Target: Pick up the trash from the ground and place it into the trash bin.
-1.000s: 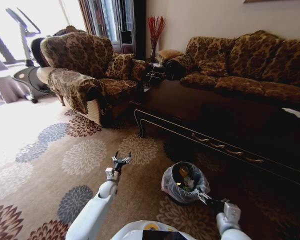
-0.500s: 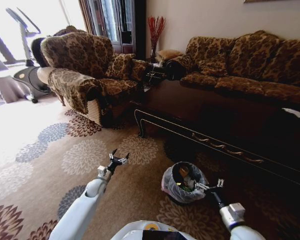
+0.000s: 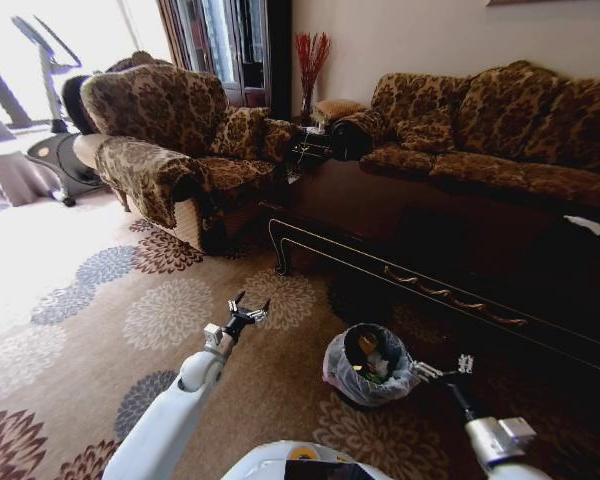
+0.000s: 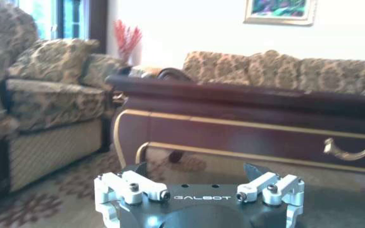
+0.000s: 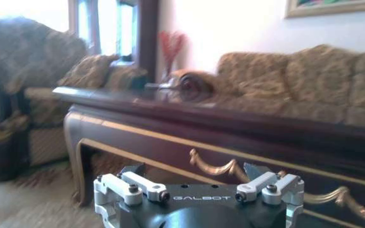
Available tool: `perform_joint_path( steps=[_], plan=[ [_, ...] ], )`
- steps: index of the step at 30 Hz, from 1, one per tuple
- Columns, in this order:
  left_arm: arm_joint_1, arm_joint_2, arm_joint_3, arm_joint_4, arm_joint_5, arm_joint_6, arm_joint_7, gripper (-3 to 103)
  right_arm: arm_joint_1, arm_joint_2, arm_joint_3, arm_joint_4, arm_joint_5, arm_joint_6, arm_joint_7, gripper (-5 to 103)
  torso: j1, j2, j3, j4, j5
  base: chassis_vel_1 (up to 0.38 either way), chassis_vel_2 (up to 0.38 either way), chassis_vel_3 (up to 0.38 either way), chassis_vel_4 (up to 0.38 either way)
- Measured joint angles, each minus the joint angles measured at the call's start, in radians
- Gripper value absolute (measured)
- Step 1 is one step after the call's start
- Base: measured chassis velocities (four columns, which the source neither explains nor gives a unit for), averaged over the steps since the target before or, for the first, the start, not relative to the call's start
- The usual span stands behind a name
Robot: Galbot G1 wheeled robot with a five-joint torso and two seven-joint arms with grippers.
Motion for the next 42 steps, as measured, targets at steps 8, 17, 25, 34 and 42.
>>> perform_joint_path(
  steps=[8, 17, 25, 34, 42],
  plan=[
    [0.034, 0.011, -0.004, -0.156, 0.081, 0.039, -0.062, 100, 0.008, 0.201, -0.025, 0.132, -0.087, -0.015, 0.047, 100, 0.000, 0.000, 0.000, 0.0002, -0.0002, 0.000, 0.000, 0.000, 0.000],
    [0.080, 0.027, -0.038, -0.230, 0.107, 0.023, -0.090, 100, -0.012, 0.261, -0.072, 0.165, -0.142, -0.012, 0.068, 100, 0.000, 0.000, 0.000, 0.0001, -0.0003, 0.000, 0.000, 0.000, 0.000],
    [0.096, 0.037, -0.044, -0.252, 0.107, 0.009, -0.058, 100, -0.020, 0.270, -0.085, 0.169, -0.161, -0.004, 0.053, 100, 0.000, 0.000, 0.000, 0.0001, -0.0001, 0.000, 0.000, 0.000, 0.000],
    [0.120, -0.008, -0.029, -0.266, 0.154, 0.075, -0.139, 100, -0.024, 0.264, -0.071, 0.161, -0.136, 0.004, 0.046, 100, 0.000, 0.000, 0.000, 0.0001, 0.0000, 0.000, 0.000, 0.000, 0.000],
    [0.182, -0.090, -0.050, -0.294, 0.169, 0.127, -0.226, 100, -0.015, 0.235, -0.056, 0.116, -0.130, 0.028, 0.019, 100, 0.000, 0.000, 0.000, 0.0002, 0.0001, 0.000, 0.000, 0.000, 0.000]
  ],
)
